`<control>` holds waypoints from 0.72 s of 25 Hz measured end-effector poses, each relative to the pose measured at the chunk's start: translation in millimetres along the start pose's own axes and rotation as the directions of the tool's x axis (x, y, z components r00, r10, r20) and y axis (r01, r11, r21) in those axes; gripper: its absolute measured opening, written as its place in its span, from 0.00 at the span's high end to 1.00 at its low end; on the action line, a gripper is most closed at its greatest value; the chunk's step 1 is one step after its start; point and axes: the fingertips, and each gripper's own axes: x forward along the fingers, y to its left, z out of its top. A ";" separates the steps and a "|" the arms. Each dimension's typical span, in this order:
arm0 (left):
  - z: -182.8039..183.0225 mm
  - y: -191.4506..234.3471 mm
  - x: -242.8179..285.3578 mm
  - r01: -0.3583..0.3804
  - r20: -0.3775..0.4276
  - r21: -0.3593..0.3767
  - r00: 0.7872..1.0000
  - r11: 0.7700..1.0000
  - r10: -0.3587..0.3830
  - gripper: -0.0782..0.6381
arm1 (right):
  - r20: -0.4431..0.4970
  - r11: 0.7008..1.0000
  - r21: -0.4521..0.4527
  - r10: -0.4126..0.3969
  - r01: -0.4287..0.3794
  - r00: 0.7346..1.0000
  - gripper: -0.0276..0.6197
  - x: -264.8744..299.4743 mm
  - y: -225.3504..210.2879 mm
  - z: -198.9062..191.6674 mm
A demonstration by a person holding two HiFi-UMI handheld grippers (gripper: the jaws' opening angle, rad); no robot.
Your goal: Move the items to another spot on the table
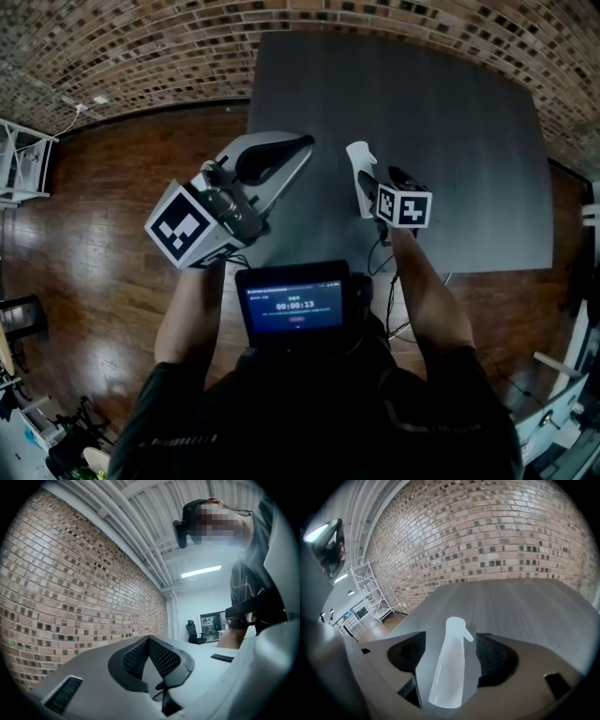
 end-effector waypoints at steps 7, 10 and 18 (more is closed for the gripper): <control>41.2 -36.4 9.7 0.013 0.045 0.052 0.999 0.999 -0.015 0.90 | 0.287 0.990 0.023 0.125 -0.137 0.950 0.65 -110.2 15.8 62.9; 54.5 -47.0 14.2 0.010 0.052 0.078 0.999 0.997 -0.014 0.90 | 0.385 0.985 -0.052 0.172 -0.164 0.907 0.79 -160.0 21.9 87.7; 63.6 -74.6 16.7 -0.063 0.072 0.083 0.996 0.995 0.057 0.90 | 0.522 0.968 -0.193 0.242 -0.163 0.818 0.95 -267.8 25.5 97.6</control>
